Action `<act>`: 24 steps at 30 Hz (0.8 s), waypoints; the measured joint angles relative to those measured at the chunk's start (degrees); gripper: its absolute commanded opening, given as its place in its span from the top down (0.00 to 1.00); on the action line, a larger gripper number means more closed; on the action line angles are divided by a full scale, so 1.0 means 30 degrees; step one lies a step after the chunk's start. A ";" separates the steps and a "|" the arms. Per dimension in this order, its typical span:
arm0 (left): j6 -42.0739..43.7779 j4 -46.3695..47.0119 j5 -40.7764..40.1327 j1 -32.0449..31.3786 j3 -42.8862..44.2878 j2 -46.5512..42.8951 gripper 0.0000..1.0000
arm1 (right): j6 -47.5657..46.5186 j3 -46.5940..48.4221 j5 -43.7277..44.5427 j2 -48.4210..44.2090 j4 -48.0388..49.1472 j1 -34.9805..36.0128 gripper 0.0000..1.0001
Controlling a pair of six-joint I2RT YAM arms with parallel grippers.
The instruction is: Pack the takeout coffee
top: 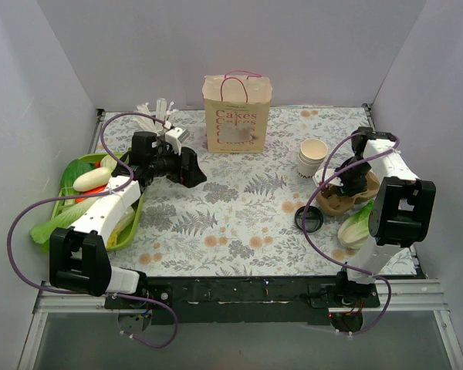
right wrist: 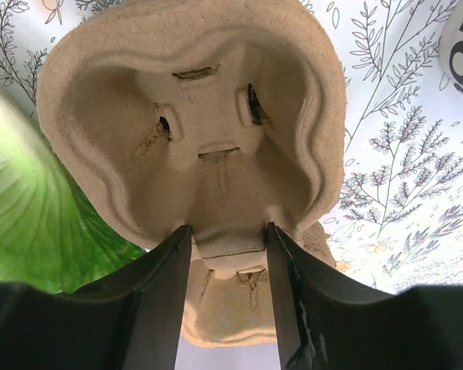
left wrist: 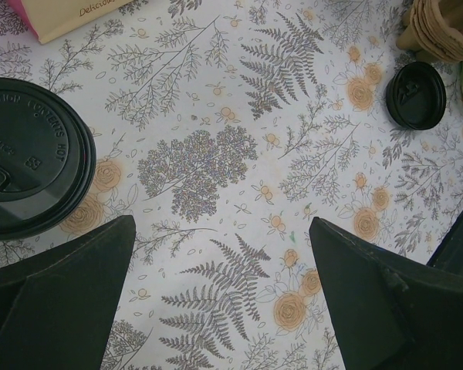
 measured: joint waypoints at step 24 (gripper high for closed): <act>-0.0291 0.0313 0.0073 0.0000 -0.0255 -0.0058 0.02 | 0.0423 0.0153 0.0335 -0.1384 -0.0641 0.0117 0.68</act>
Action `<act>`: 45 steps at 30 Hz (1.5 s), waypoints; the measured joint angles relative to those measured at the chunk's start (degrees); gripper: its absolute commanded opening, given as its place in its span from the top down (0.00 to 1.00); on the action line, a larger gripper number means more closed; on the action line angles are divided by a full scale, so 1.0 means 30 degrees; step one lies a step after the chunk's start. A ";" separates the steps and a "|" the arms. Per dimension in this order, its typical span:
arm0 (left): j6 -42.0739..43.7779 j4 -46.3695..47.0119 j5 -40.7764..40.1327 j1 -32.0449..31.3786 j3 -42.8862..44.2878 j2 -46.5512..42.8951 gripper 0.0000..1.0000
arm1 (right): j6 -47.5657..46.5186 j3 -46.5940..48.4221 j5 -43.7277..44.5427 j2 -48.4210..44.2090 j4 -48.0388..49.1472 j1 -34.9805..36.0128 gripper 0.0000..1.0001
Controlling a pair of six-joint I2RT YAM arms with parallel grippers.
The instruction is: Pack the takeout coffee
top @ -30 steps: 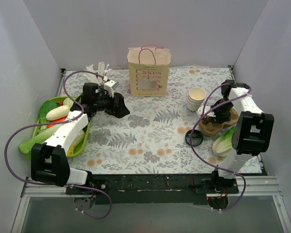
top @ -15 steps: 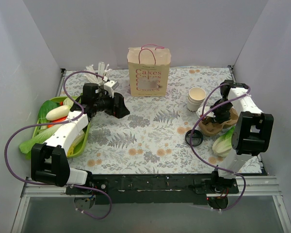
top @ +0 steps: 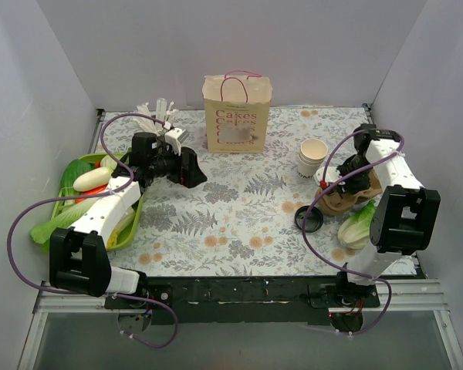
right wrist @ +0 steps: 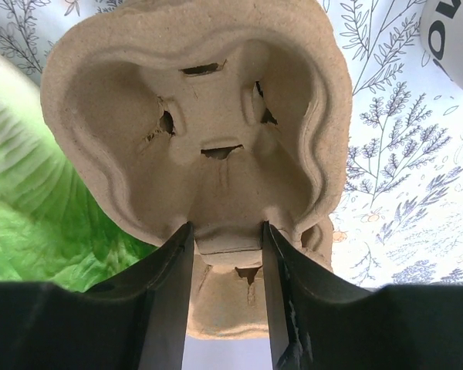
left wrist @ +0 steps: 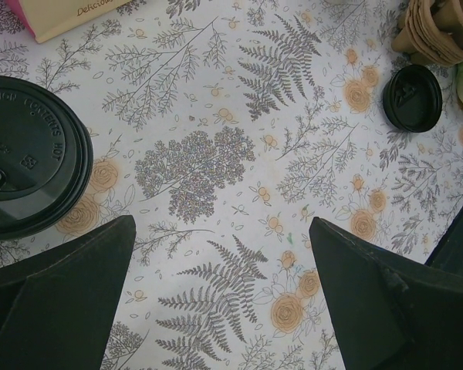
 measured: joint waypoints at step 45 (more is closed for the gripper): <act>0.0044 -0.0423 -0.1894 0.0000 0.0131 0.0474 0.02 | 1.5599 -0.0670 -1.0622 -0.1698 -0.0335 1.4287 0.92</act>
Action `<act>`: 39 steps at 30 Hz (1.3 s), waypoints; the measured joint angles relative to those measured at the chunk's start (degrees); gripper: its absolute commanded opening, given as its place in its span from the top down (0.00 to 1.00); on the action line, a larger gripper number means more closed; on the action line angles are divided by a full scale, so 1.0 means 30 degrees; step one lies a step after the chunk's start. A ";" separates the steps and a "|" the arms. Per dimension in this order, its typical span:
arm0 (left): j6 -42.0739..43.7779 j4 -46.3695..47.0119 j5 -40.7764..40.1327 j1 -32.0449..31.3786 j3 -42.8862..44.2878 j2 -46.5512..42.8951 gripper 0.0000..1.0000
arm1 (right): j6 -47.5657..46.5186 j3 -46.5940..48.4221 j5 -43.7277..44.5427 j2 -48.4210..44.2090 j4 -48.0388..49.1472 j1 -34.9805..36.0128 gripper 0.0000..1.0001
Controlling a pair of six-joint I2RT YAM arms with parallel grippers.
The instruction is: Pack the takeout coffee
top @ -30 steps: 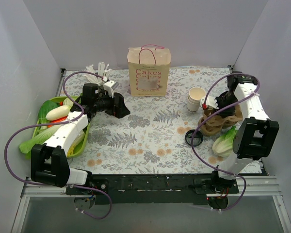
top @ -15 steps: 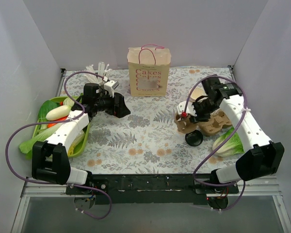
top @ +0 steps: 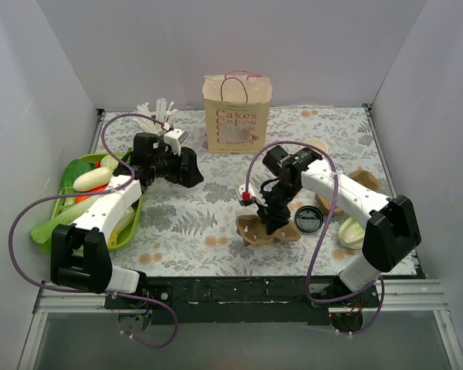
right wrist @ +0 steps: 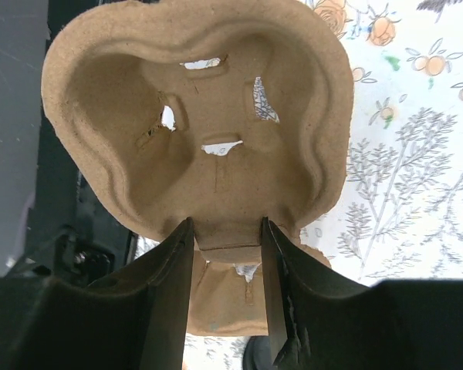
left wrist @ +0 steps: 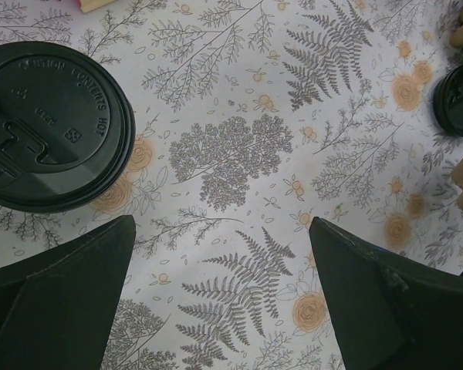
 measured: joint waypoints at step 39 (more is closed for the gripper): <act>0.1115 0.0000 -0.0408 0.0000 0.5625 0.1982 0.02 | 0.6237 0.4532 0.2790 -0.1931 0.9690 -0.2448 0.05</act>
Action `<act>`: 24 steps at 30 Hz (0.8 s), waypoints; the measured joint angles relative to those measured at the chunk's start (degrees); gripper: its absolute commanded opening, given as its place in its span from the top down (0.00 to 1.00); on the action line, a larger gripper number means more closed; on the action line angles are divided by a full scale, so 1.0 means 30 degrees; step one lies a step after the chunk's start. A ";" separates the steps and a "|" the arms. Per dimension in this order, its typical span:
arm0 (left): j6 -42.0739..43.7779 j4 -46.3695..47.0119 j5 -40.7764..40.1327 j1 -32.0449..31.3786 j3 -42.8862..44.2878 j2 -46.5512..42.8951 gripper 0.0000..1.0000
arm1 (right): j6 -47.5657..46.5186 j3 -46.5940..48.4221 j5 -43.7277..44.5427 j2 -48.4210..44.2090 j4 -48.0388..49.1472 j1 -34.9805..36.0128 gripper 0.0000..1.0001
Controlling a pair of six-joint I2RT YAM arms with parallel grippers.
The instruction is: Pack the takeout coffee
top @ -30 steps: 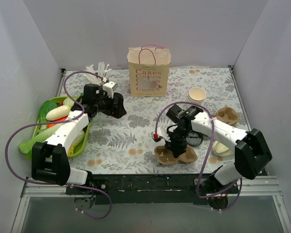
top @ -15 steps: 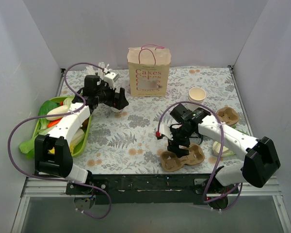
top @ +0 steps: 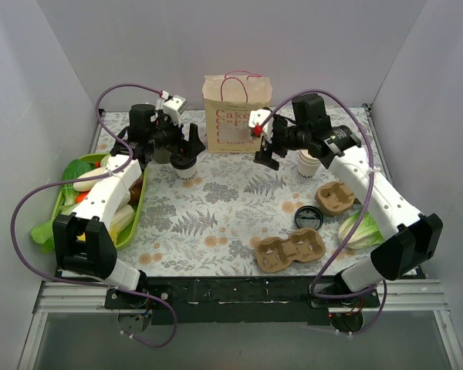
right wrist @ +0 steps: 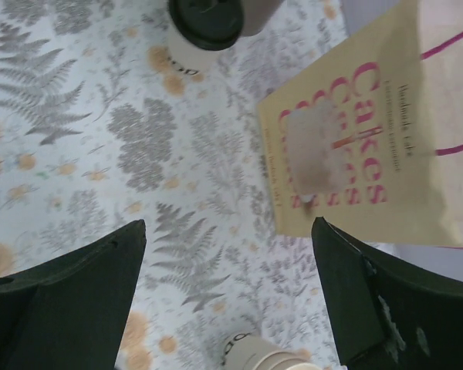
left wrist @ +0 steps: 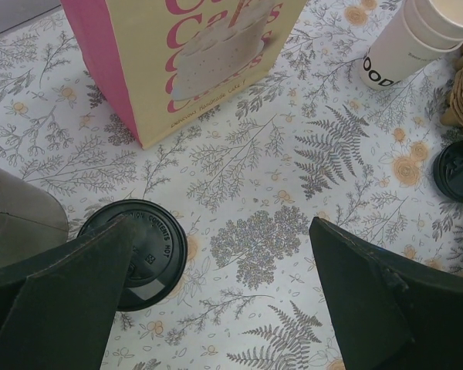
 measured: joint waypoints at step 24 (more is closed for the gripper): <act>-0.0787 -0.0423 -0.0102 0.0029 -0.1836 -0.2514 0.02 | -0.1086 0.6317 0.0335 0.9624 0.9296 -0.1501 0.19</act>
